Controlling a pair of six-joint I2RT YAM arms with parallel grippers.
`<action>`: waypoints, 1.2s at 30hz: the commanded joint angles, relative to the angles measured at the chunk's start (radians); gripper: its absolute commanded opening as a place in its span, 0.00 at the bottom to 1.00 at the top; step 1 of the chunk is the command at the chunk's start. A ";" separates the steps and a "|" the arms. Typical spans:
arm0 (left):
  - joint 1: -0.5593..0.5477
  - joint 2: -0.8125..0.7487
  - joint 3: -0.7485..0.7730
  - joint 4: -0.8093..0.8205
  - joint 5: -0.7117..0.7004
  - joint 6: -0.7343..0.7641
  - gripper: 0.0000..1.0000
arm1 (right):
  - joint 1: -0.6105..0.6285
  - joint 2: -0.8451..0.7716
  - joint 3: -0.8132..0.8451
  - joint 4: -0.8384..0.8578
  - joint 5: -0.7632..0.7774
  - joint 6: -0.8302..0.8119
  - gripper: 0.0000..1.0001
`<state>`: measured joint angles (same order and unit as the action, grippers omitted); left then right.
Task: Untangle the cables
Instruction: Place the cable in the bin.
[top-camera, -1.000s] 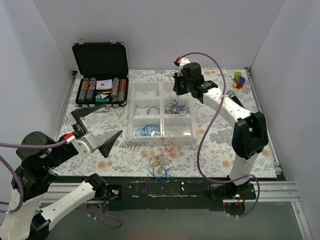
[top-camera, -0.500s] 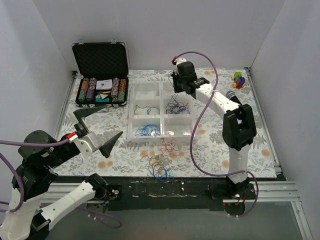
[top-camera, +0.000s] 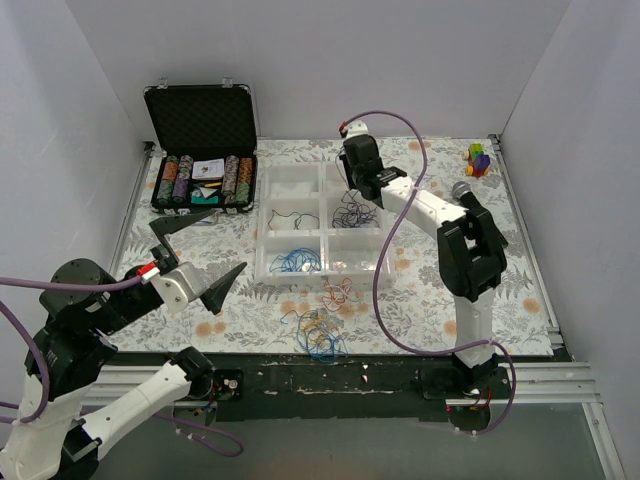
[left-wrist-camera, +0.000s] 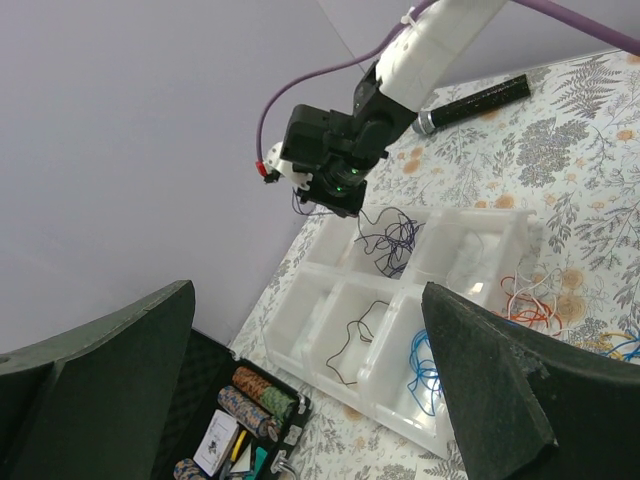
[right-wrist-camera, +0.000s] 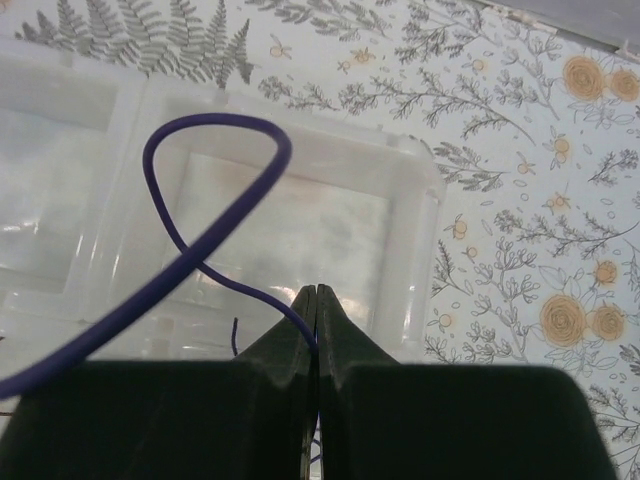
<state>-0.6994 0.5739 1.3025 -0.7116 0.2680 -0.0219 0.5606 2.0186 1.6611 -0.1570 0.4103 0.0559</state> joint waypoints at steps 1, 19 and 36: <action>0.001 0.004 0.006 -0.015 -0.009 0.004 0.98 | 0.036 -0.038 -0.107 0.094 0.081 -0.027 0.01; 0.001 -0.020 -0.003 -0.022 -0.003 -0.003 0.98 | 0.087 -0.204 -0.310 0.121 0.003 0.004 0.01; 0.003 -0.023 0.011 -0.032 0.004 0.000 0.98 | 0.068 -0.196 -0.152 -0.199 -0.254 0.094 0.46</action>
<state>-0.6994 0.5549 1.3022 -0.7273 0.2695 -0.0223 0.6388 1.9301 1.5219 -0.3321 0.2150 0.1219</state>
